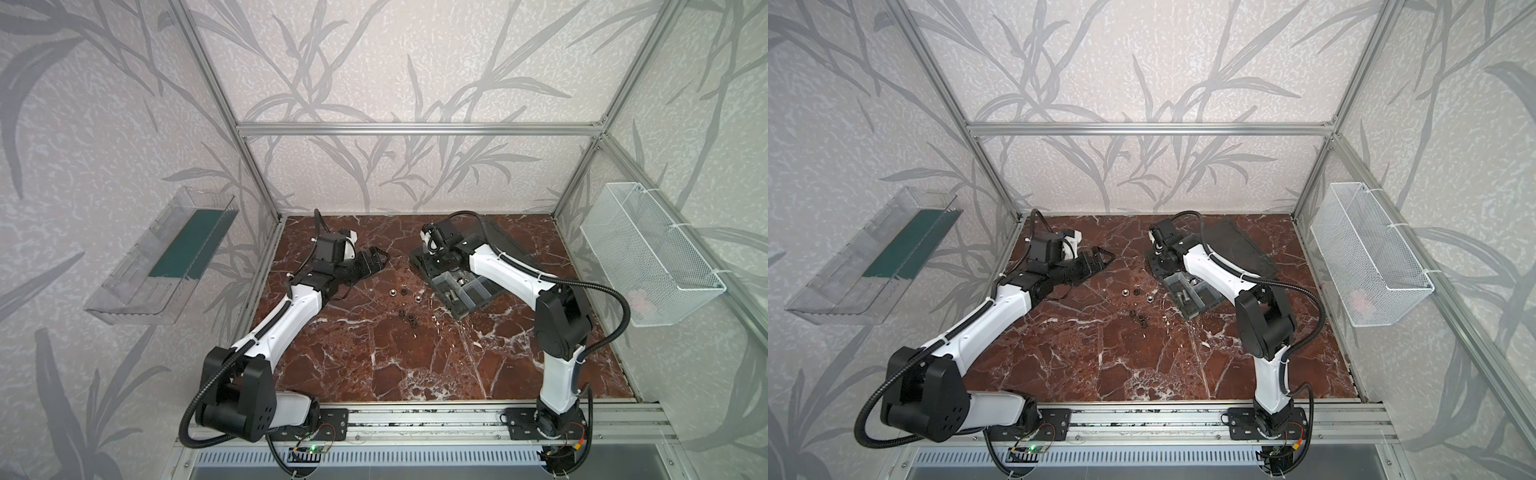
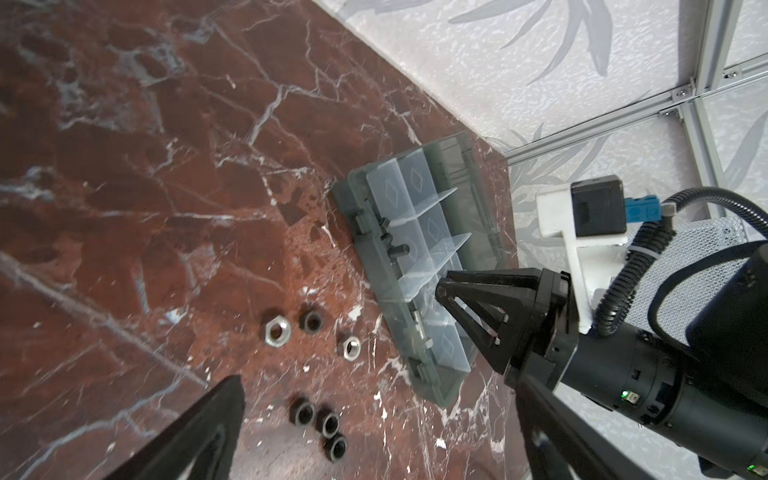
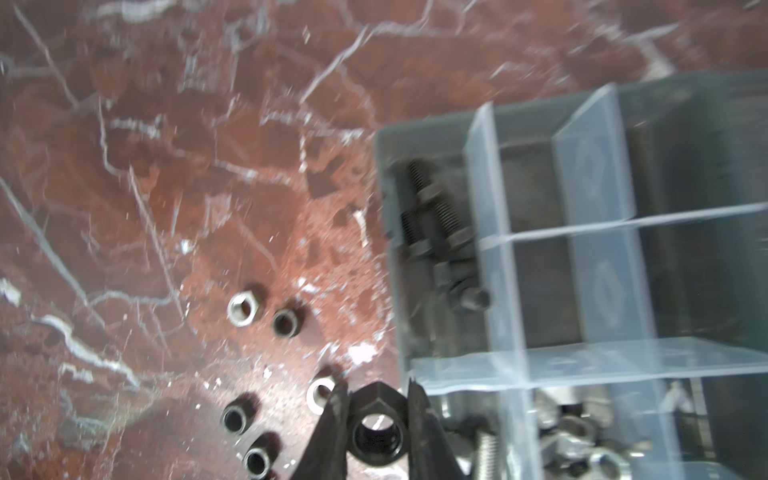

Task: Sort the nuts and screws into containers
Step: 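Carry the black hex nut over the black-nut compartment with the right gripper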

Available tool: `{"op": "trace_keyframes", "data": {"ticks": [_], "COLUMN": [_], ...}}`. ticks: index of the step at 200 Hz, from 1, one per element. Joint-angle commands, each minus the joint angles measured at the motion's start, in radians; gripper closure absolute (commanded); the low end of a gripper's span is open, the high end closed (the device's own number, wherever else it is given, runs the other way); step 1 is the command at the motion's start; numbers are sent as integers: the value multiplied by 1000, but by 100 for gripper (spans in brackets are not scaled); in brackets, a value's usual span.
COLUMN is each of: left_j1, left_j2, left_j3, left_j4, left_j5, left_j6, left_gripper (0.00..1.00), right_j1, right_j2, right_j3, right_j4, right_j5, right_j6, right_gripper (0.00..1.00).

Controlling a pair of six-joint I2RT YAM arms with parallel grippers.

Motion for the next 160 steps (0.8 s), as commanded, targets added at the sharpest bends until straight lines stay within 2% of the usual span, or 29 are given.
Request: {"op": "trace_keyframes", "data": {"ticks": [1, 32, 133, 160], "left_j1": [-54, -139, -154, -154], "left_j2": [62, 120, 97, 84], "left_j3": [56, 85, 59, 58], "left_j4": [28, 6, 1, -6], "left_j5": [-51, -110, -104, -114], "left_j6": [46, 195, 201, 206], "left_gripper": [0, 1, 1, 0], "right_j1": [-49, -105, -162, -164], "right_j2": [22, 68, 191, 224], "right_j3": [82, 129, 151, 169], "right_j4": [-30, -46, -56, -75], "right_j5": [5, -3, -1, -11], "right_j6": [-29, -38, -30, -29], "right_gripper": [86, 86, 85, 79]}}
